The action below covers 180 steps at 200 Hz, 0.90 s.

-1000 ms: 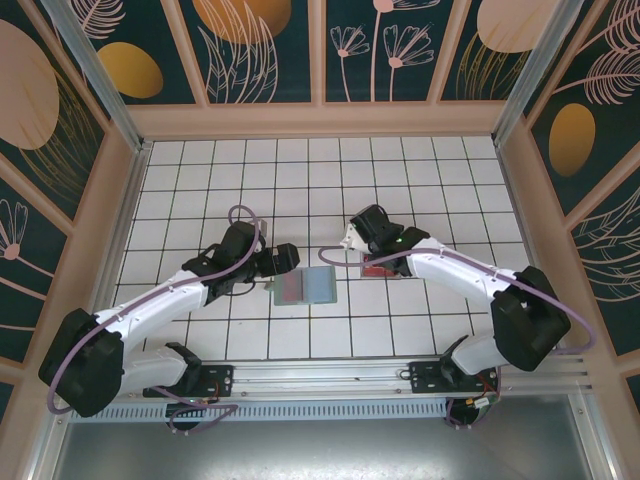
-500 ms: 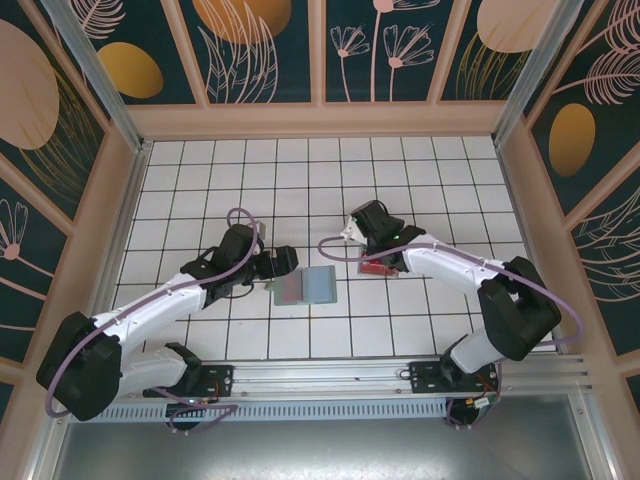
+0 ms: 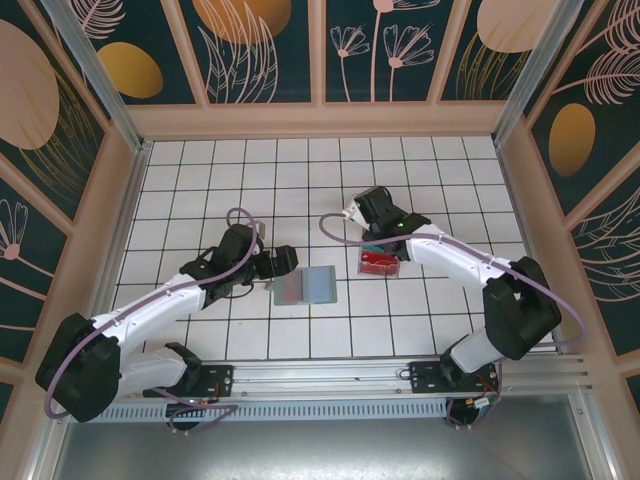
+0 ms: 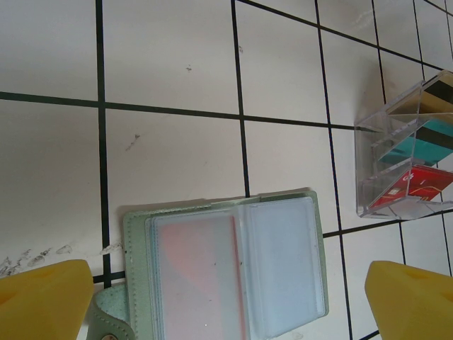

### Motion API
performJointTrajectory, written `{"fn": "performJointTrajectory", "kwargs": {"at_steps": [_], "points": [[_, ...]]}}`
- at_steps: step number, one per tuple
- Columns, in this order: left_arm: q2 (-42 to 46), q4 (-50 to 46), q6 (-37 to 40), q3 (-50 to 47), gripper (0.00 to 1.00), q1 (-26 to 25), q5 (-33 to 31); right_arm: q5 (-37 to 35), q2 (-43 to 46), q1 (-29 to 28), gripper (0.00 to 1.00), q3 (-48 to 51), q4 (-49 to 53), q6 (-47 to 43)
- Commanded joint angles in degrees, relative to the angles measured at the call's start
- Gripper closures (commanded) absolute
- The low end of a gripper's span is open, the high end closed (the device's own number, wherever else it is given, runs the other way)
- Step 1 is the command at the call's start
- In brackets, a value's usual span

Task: Take the credit cards out of the card holder

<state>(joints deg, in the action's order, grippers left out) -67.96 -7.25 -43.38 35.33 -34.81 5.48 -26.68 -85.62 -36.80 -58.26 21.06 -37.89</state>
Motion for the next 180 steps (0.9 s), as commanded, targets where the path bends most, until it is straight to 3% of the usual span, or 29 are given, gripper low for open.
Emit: {"fn": "performJointTrajectory", "kwargs": {"at_steps": [1,47,180], "points": [[0.1,0.1,-0.3,0.2,0.01,0.1,0.2,6.1,1.7,-0.7,0.67,-1.3,7.1,3.7],[0.1,0.0,-0.3,0.0,0.01,0.1,0.5,4.5,-1.6,-1.9,0.60,-0.7,7.0,3.7],[1.4,-0.1,-0.4,-0.8,0.01,0.2,-0.7,-10.7,-8.7,2.2,0.62,-4.1,-2.6,4.2]]}}
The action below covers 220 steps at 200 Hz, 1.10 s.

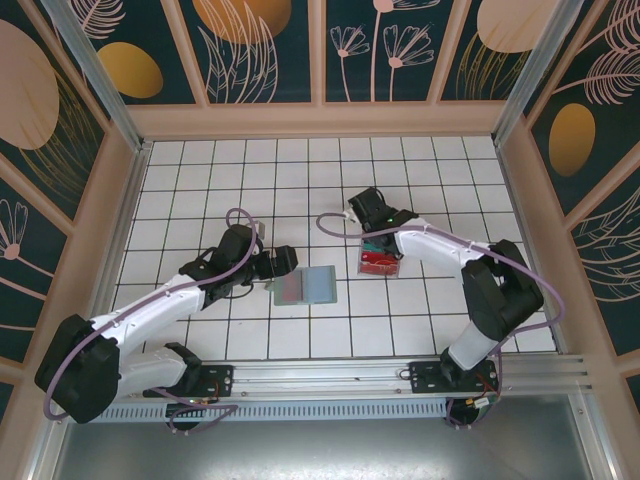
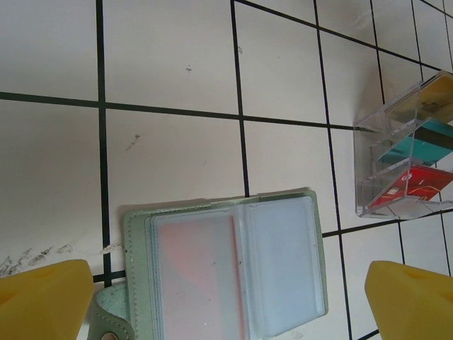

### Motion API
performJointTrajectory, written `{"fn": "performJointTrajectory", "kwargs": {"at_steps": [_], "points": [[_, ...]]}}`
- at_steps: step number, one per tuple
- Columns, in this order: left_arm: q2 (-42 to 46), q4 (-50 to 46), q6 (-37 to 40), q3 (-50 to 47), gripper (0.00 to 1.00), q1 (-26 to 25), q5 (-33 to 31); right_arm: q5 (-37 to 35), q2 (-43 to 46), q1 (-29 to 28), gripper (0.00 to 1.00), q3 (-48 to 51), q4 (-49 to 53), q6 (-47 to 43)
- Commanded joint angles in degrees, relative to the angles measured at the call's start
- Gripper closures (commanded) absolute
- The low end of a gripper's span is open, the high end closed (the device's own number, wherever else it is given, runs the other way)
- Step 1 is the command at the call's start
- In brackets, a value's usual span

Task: Take the credit cards out of the card holder

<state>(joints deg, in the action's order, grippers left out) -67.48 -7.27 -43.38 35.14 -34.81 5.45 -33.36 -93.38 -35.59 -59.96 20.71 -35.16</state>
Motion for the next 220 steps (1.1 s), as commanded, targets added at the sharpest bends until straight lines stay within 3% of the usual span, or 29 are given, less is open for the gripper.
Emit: {"fn": "performJointTrajectory", "kwargs": {"at_steps": [1,57,100,124,182,220], "points": [[1.0,-0.1,-0.3,-0.6,0.01,0.1,-0.7,-4.0,-1.0,1.1,0.62,-2.4,-2.3,1.5],[0.6,-0.2,-0.4,-0.5,0.02,0.1,-1.0,-0.6,2.6,0.5,0.62,-5.3,3.2,8.2],[-1.0,-1.6,-1.7,0.1,0.02,0.2,-2.5,1.5,2.2,-5.8,0.66,-10.6,11.2,25.5],[-1.7,-2.3,-1.9,0.7,0.04,0.1,-2.7,7.4,2.5,-9.3,0.67,-11.3,12.2,37.6],[-3.4,-4.2,-2.2,1.2,0.13,0.1,-0.1,26.4,4.0,-13.6,0.73,-4.4,2.9,59.6],[-4.4,-3.2,-3.0,0.5,0.24,0.1,3.8,32.2,5.8,-14.8,0.73,5.4,-5.3,67.8]]}}
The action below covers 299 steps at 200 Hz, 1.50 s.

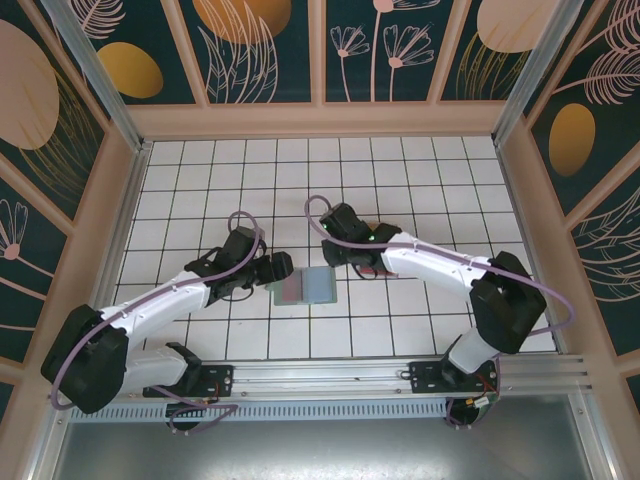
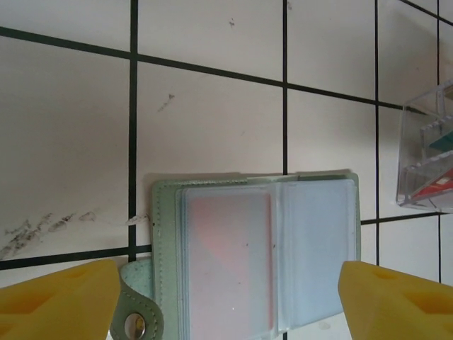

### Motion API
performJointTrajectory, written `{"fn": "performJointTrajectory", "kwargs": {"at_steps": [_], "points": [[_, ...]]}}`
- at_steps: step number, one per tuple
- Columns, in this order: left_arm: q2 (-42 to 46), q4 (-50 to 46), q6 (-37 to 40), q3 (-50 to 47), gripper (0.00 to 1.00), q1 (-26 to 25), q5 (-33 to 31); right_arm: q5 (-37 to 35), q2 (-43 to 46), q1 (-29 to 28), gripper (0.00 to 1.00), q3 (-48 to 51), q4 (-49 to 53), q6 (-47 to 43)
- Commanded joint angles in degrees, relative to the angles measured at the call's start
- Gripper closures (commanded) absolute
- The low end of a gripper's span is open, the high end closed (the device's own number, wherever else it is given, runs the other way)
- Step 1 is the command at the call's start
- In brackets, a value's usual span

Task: Take the credit cards out of the card holder

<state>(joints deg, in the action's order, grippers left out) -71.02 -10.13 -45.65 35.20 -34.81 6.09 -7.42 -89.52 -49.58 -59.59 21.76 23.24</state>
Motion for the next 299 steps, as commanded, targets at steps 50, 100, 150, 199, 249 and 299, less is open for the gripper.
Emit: {"fn": "performJointTrajectory", "kwargs": {"at_steps": [50,100,150,199,249,299], "points": [[-3.2,2.5,-1.4,-0.1,0.37,0.0,7.1,9.7,1.1,-2.1,0.69,12.9,-13.0,14.6],[-7.4,2.6,-0.5,0.7,0.39,-1.5,7.4,10.1,-2.4,-2.9,0.69,15.4,-15.5,17.2],[-9.9,3.0,0.6,0.9,0.40,-2.6,8.6,10.0,-4.6,-3.5,0.69,15.4,-16.3,17.9],[-12.3,0.9,0.7,1.4,0.41,-3.1,6.4,10.0,-4.9,-3.6,0.69,15.3,-15.9,18.1],[-11.1,-3.2,0.1,2.3,0.41,-3.4,0.1,10.0,-5.2,-3.7,0.69,15.0,-15.7,18.1],[-10.0,-3.7,-0.7,2.2,0.41,-3.4,-1.3,10.1,-5.6,-3.7,0.69,15.5,-15.9,18.2]]}}
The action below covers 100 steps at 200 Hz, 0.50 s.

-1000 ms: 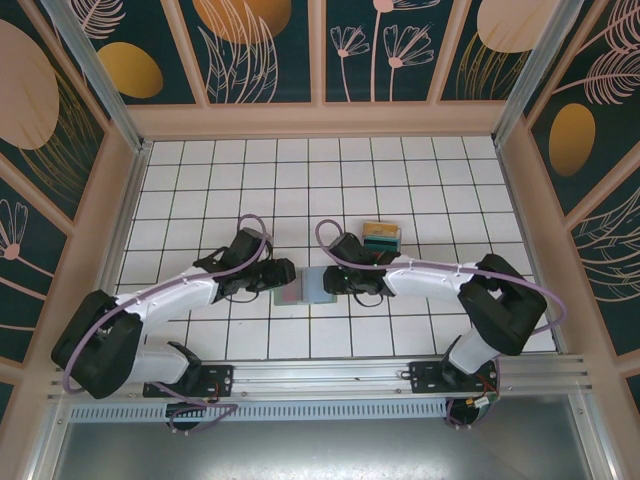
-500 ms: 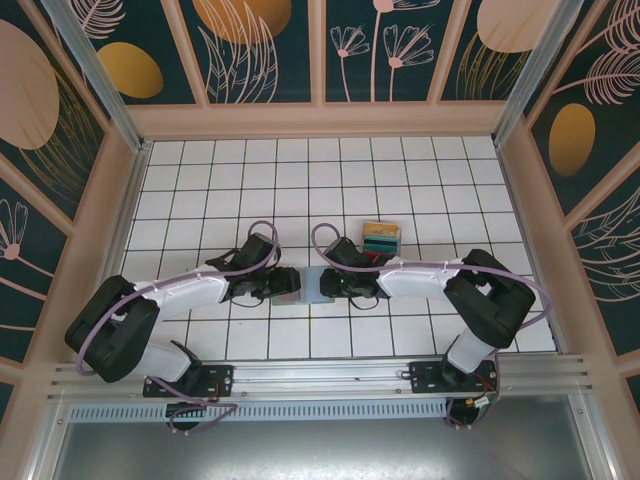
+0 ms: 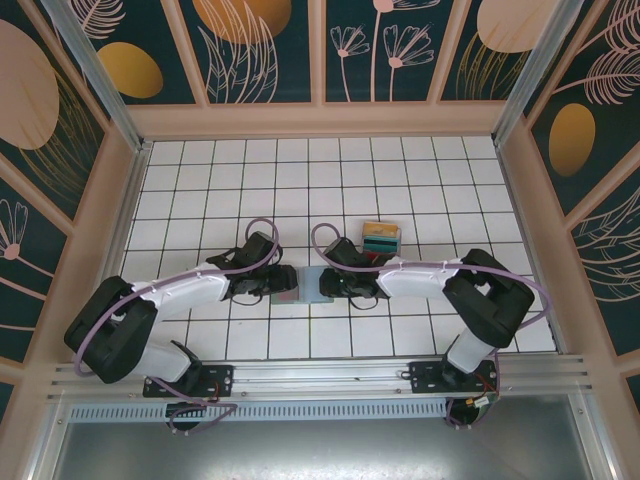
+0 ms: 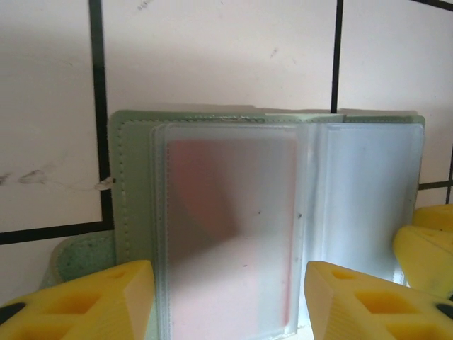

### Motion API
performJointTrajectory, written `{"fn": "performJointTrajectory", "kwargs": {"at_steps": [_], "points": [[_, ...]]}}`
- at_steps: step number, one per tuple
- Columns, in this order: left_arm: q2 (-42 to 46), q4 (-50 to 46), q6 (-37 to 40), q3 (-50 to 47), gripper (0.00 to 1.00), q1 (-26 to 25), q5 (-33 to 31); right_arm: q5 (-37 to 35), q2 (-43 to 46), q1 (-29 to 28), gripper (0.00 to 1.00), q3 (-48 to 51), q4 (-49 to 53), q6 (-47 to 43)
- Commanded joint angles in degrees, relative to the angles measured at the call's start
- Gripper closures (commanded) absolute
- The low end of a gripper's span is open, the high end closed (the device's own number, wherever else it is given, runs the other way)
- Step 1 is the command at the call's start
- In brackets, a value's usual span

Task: Take the credit cards out of the card holder

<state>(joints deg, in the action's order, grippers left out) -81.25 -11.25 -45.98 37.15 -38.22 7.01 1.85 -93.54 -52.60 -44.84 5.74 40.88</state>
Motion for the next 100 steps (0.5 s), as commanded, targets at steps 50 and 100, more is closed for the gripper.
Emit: {"fn": "performJointTrajectory", "kwargs": {"at_steps": [50,100], "points": [[-1.7,0.8,0.7,-0.2,0.42,0.0,2.6,1.1,-1.7,-0.8,0.69,0.5,0.3,0.5],[-1.9,4.2,1.8,-0.7,0.48,-0.4,6.7,1.1,-2.0,-1.0,0.69,0.5,0.4,0.9]]}}
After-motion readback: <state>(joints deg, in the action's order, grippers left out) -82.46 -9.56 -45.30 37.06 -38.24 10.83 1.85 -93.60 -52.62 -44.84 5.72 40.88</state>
